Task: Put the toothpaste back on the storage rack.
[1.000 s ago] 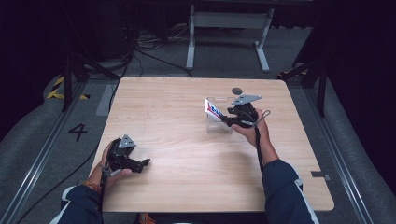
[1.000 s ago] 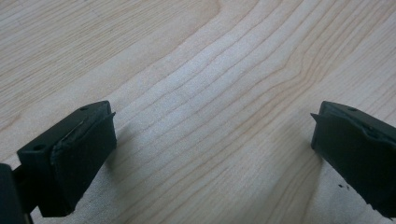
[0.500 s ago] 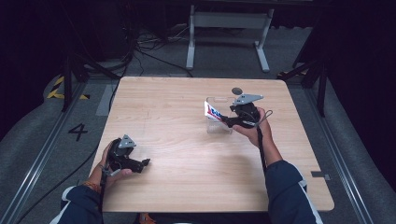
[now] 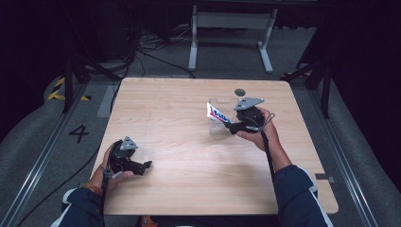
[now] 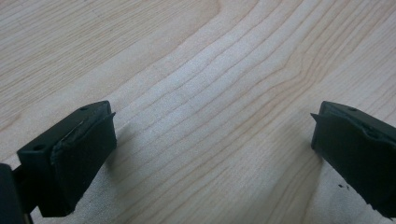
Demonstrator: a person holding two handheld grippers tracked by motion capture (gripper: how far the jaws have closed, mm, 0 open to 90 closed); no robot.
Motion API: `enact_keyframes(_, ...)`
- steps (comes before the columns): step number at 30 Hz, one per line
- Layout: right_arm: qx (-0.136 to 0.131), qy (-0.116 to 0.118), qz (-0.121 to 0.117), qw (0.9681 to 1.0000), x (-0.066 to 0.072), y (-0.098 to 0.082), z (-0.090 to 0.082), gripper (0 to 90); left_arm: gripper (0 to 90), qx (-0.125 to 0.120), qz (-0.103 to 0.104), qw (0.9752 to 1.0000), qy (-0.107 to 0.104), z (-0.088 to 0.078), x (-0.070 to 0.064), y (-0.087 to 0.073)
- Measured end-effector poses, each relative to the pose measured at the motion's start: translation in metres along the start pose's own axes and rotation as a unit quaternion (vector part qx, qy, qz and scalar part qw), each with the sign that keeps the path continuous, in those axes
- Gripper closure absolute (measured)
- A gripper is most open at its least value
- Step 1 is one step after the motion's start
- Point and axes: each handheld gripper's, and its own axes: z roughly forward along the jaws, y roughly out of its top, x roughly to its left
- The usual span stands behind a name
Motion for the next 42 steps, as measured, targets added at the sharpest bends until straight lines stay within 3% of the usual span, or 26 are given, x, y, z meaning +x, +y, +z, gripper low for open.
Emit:
enact_keyframes(18, 0.014, -0.008, -0.032, 0.9994, 0.008, -0.010, -0.025, 27.2, 0.4, 0.000, 0.000, 1.0000, -0.001, 0.000, 0.000, 0.000)
enact_keyframes(42, 0.008, -0.024, -0.046, 0.9986, 0.008, -0.042, -0.055, 26.9, 0.4, 0.000, 0.000, 1.0000, -0.001, 0.000, 0.000, 0.000)
